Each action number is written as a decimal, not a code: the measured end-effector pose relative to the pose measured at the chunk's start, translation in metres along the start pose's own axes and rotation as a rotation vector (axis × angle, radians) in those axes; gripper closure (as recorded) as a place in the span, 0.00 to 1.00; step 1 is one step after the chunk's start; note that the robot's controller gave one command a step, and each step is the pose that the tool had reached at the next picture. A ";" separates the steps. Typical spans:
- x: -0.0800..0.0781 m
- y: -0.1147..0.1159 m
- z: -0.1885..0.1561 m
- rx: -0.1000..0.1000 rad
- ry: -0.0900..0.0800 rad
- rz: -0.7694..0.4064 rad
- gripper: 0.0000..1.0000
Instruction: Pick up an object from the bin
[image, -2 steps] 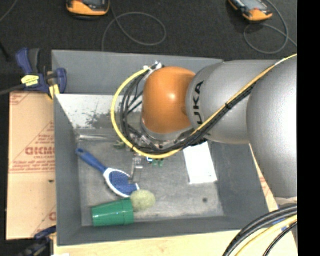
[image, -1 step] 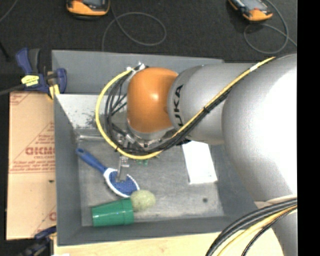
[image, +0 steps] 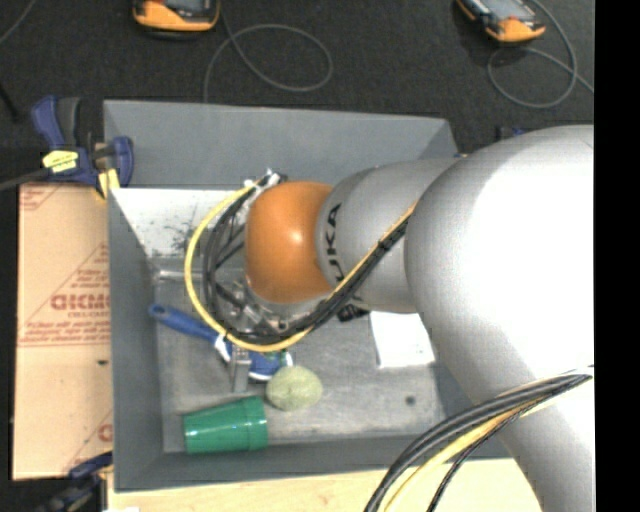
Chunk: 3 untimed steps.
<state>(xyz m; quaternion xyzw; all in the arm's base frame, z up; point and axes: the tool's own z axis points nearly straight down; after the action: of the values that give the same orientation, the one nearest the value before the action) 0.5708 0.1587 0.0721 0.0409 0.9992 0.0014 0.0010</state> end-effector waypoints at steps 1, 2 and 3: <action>0.002 0.018 -0.002 -0.004 -0.008 0.384 1.00; 0.002 0.018 -0.002 -0.004 -0.008 0.384 1.00; 0.002 0.018 -0.003 -0.004 -0.007 0.384 1.00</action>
Offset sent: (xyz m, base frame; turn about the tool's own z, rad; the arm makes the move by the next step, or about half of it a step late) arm 0.0000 0.0000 0.0000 0.0000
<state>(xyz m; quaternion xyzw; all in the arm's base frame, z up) 0.5703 0.1766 0.0756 0.2309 0.9730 0.0034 0.0044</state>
